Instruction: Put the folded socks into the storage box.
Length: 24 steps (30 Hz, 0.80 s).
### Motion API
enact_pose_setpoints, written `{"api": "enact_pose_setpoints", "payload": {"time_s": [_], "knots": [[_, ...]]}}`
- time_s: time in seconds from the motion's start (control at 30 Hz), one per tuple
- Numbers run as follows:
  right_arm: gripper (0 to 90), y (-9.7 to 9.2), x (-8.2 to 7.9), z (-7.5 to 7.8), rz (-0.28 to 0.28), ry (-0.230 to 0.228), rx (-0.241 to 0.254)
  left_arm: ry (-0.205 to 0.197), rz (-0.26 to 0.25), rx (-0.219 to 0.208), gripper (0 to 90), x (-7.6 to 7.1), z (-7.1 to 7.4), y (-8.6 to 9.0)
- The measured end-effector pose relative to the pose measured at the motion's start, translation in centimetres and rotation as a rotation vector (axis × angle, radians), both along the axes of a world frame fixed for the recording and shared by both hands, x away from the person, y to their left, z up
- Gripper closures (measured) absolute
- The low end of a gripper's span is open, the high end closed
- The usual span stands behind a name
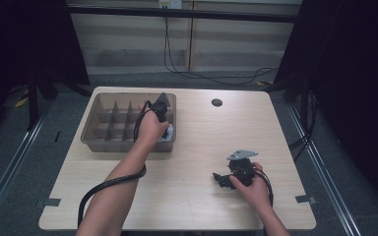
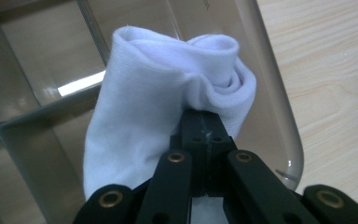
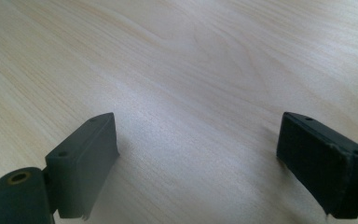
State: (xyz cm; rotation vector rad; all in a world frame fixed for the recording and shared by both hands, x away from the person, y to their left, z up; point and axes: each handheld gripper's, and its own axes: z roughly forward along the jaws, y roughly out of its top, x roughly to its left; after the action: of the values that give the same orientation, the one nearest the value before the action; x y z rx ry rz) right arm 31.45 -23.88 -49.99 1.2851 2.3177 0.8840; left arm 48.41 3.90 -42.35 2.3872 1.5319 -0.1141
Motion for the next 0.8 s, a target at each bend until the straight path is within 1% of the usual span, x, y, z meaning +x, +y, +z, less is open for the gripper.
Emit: {"api": "enact_pose_setpoints", "payload": {"time_s": [0.13,0.23,0.37,0.4,0.43,0.47,0.57,0.6,0.67,0.77,0.8], "knots": [[11.8,0.0,0.0,0.0,-0.001,0.0,0.001,0.001,0.003,0.001,90.0,-0.1,-0.4,-0.1],[11.9,0.0,0.0,0.0,-0.001,-0.001,0.001,-0.001,0.003,-0.008,89.9,-0.1,-0.4,0.0],[11.8,0.0,0.0,0.0,-0.001,-0.002,0.001,-0.013,-0.005,-0.01,84.0,-0.3,0.6,0.4],[11.9,0.0,0.0,0.0,-0.001,-0.001,0.001,-0.025,0.004,-0.011,83.9,-0.4,1.0,0.5],[11.9,0.1,0.0,0.0,-0.003,0.001,0.002,-0.031,-0.004,-0.014,83.9,-0.3,1.3,0.8],[11.9,0.1,0.0,0.0,-0.005,0.001,-0.001,-0.041,0.009,-0.018,83.9,-0.3,1.6,0.9],[11.8,0.1,0.0,0.0,-0.006,0.001,-0.001,-0.064,0.02,-0.001,83.8,-0.3,2.4,1.5],[11.9,0.1,0.0,0.0,-0.006,0.0,-0.001,-0.065,0.015,0.006,83.9,-0.2,2.5,1.8],[11.9,0.1,0.0,0.0,-0.006,0.002,-0.001,-0.081,0.028,0.005,84.1,-0.1,2.5,2.1],[11.9,0.1,0.0,0.0,-0.003,0.0,0.0,-0.085,0.029,0.01,84.4,0.0,2.1,2.2],[11.8,0.1,0.0,0.0,-0.001,0.0,0.001,-0.08,0.024,0.021,84.4,0.0,1.8,2.1]]}}
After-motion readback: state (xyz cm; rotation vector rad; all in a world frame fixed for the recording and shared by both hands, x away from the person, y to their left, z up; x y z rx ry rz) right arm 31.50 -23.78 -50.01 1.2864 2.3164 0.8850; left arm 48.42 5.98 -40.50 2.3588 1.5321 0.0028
